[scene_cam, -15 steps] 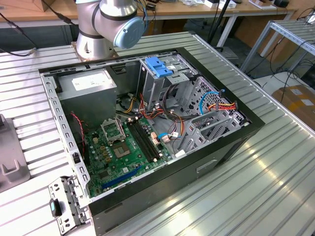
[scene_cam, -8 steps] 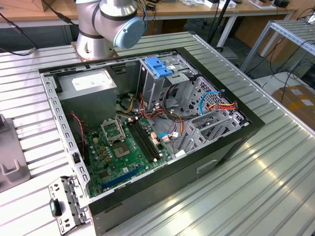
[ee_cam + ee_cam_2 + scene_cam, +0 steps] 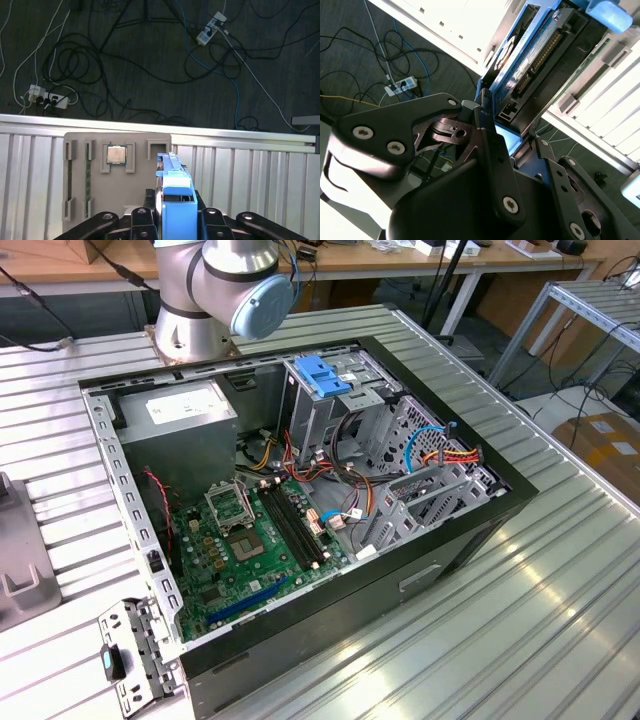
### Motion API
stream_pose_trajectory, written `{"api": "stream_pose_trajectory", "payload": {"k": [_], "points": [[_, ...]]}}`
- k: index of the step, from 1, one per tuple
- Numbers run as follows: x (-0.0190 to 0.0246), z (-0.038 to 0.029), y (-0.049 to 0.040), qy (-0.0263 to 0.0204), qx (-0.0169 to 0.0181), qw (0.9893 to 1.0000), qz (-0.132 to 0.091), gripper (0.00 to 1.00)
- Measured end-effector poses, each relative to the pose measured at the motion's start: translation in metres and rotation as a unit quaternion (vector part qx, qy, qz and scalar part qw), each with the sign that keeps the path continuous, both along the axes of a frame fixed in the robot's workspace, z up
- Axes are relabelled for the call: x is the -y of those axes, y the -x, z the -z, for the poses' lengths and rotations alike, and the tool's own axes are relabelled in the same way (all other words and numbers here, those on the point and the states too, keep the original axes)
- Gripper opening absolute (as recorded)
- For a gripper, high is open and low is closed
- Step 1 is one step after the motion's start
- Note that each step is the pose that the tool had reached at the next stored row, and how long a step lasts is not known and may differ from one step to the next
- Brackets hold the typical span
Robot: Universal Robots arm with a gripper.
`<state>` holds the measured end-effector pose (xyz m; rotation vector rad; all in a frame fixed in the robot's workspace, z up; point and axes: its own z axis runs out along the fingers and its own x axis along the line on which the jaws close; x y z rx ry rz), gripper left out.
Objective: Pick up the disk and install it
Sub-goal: 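Pick up the disk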
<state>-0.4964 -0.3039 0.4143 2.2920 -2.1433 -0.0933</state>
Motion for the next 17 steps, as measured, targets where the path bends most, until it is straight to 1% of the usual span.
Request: {"api": "stream_pose_trajectory", "payload": {"k": [17], "points": [[0.0,-0.0059,0.0,-0.0001,0.0,1.0,0.0,0.37]]}}
